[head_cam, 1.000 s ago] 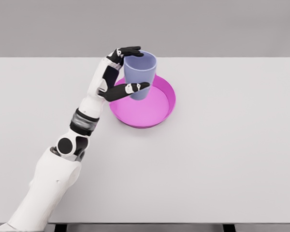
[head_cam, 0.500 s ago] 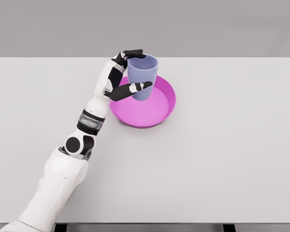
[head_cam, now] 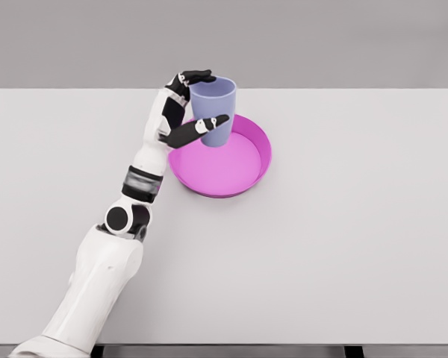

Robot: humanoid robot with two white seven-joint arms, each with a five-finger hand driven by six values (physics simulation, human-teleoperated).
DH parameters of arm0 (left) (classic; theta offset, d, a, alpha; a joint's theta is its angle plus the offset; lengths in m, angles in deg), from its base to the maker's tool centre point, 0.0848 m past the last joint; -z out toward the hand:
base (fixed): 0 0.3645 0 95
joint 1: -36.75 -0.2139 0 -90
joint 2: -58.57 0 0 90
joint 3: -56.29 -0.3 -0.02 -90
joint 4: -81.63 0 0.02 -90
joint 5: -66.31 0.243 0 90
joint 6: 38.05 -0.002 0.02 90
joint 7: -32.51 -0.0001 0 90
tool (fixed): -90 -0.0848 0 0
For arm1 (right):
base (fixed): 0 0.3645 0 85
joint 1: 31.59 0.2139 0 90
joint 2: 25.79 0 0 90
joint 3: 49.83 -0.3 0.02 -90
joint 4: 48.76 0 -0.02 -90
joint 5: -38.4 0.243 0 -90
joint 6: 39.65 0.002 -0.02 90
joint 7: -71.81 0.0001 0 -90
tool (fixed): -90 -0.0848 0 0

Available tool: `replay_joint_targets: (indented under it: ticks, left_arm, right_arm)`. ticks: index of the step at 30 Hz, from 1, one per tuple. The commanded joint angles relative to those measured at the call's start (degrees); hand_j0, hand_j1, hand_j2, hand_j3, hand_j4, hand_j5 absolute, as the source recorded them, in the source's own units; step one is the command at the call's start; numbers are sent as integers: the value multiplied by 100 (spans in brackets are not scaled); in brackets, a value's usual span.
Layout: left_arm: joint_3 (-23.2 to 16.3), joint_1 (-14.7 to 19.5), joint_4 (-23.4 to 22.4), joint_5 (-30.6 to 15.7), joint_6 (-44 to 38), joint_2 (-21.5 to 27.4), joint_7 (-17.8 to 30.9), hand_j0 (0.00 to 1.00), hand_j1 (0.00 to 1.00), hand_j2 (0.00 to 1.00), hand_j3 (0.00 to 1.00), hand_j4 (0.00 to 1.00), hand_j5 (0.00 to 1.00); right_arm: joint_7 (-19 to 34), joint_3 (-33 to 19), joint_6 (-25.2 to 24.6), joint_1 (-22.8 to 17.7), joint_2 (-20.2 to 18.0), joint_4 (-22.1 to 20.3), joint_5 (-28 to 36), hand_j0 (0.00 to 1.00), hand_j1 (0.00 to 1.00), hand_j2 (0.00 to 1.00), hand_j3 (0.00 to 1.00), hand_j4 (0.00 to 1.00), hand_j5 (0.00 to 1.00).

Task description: Flip the cup with left arm and place it on the plate

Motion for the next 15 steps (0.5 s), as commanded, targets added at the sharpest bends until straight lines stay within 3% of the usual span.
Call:
replay_joint_targets:
  ticks: [1, 15]
  left_arm:
    - [-21, 0, -260, 1, 1, -5, 6, 58, 58, 58, 58, 58, 58]
    - [-57, 9, -427, -8, 1, -5, 6, 59, 59, 59, 59, 59, 59]
  right_arm:
    - [0, 0, 0, 0, -1, 1, 1, 100, 100, 100, 100, 100, 100]
    - [0, 0, 0, 0, -1, 1, 1, 100, 100, 100, 100, 100, 100]
